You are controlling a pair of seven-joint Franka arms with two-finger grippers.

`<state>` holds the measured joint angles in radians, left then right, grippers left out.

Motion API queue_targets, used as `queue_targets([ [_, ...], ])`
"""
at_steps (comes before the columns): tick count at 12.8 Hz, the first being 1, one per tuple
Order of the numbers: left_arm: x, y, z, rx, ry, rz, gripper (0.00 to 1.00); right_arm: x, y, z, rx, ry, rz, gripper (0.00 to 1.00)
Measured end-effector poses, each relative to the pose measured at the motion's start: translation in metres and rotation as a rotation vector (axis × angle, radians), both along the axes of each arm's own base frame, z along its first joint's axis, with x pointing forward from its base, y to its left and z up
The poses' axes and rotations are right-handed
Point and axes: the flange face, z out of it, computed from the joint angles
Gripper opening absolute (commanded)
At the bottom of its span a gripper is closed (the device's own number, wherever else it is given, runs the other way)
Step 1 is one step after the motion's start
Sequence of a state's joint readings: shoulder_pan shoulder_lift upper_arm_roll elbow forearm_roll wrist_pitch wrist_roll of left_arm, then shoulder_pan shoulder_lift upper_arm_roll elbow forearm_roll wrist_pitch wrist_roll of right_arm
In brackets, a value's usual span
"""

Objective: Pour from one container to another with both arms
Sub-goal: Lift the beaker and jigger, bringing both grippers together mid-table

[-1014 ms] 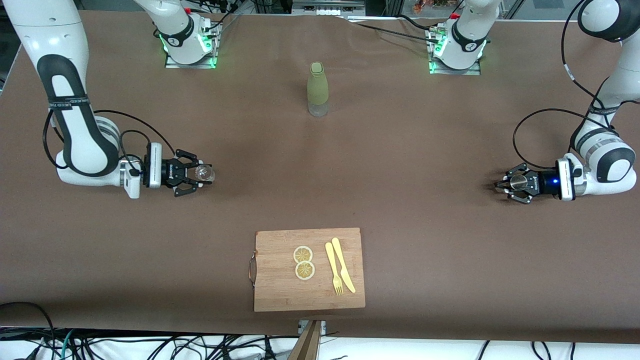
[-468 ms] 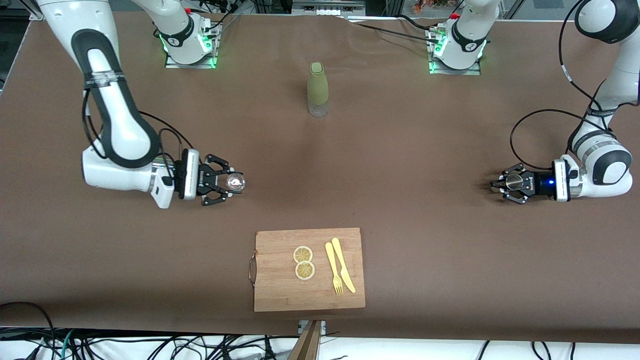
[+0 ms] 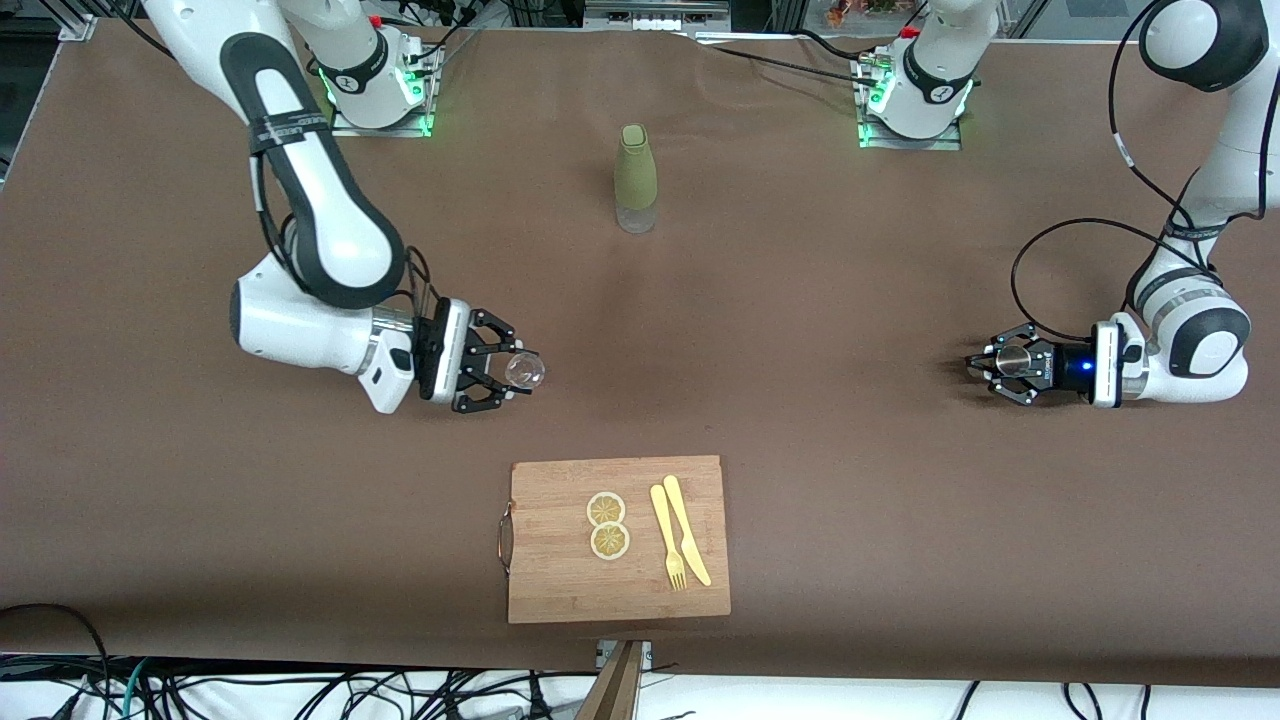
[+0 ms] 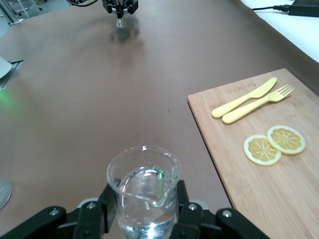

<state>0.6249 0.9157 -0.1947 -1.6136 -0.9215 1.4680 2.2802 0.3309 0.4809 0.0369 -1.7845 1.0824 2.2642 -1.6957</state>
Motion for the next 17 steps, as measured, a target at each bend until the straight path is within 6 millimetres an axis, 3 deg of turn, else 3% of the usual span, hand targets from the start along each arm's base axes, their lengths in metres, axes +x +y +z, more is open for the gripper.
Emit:
queue_targets([
  [3, 0.000, -0.001, 0.001, -0.006, 0.014, -0.006, 0.00, -0.008, 0.036, 0.008, -0.033, -0.004, -0.044, 0.30],
  [8, 0.007, -0.016, 0.007, -0.020, -0.059, -0.045, 0.00, -0.030, 0.122, 0.023, -0.137, 0.003, -0.107, 0.30],
  [10, 0.015, -0.037, 0.010, -0.023, -0.073, -0.079, 0.00, -0.034, 0.150, 0.026, -0.175, 0.012, -0.134, 0.30],
  [17, 0.052, -0.124, 0.022, 0.010, -0.130, -0.106, 0.00, -0.050, 0.220, 0.029, -0.256, 0.015, -0.187, 0.30],
])
